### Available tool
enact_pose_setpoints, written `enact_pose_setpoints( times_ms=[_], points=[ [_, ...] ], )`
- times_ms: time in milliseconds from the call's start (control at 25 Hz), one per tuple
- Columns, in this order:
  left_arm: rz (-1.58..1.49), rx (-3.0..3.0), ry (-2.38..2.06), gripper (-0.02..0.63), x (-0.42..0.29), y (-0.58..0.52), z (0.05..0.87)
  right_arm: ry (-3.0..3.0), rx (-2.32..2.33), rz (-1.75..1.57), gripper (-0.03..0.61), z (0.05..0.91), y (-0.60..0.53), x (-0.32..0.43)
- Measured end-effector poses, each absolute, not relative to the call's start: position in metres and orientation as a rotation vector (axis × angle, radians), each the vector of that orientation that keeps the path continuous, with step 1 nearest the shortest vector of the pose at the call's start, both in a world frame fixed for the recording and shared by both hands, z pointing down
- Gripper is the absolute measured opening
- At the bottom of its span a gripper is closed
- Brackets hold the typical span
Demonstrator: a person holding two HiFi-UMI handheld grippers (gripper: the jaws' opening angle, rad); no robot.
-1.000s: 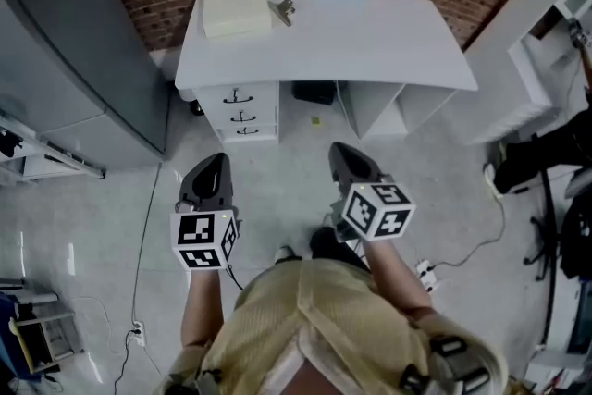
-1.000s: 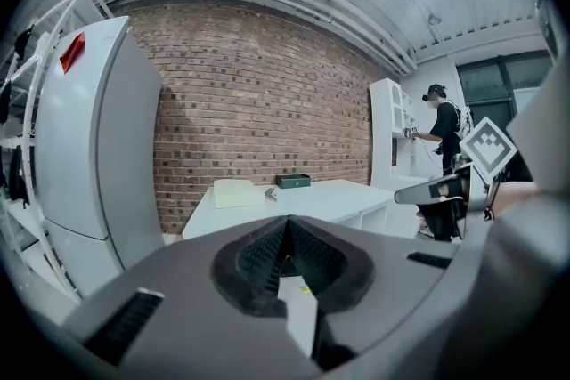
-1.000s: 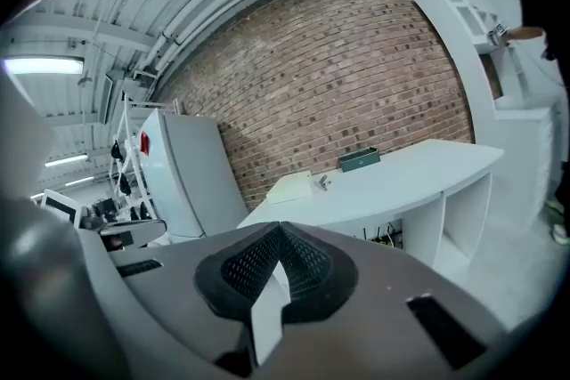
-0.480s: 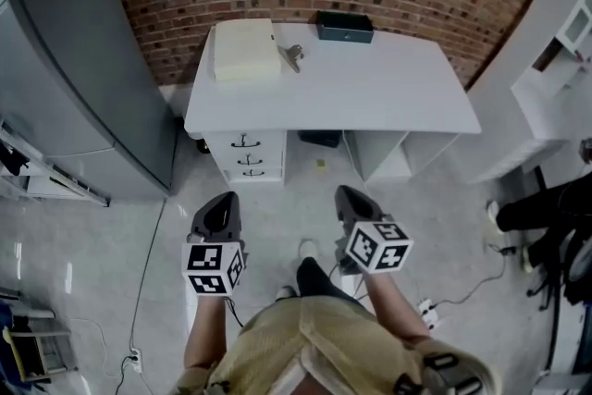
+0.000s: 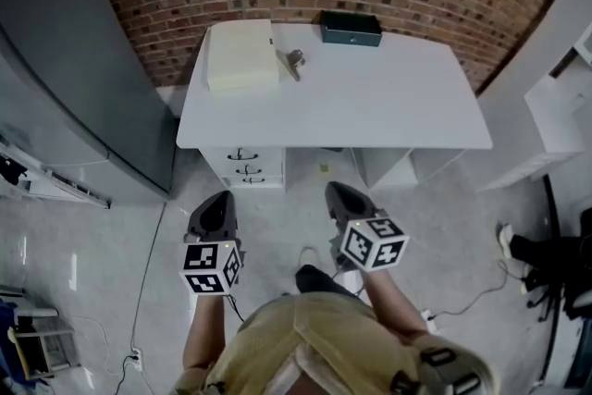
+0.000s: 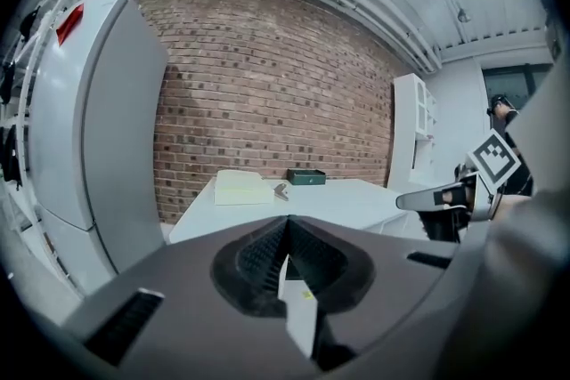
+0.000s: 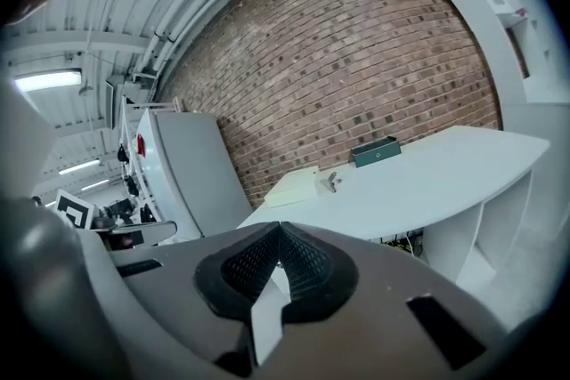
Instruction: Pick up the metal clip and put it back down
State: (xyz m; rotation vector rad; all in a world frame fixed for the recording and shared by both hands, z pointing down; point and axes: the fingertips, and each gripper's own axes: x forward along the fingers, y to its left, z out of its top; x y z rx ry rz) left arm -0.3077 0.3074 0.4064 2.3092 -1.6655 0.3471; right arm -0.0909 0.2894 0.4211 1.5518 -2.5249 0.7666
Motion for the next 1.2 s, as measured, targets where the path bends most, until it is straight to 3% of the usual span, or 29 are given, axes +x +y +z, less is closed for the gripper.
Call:
enact_pose_setpoints(
  times_ms=[840, 1200],
  points=[
    [0.288, 2.258, -1.69, 0.003, -0.235, 0.188, 0.403, -2.593, 1.45, 0.743, 0.006, 0.417, 0.163, -0.037],
    [0.345, 2.249, -1.7, 0.003, -0.23, 0.167, 0.407, -2.607, 1.42, 0.771, 0.096, 0.42, 0.135, -0.032]
  ],
)
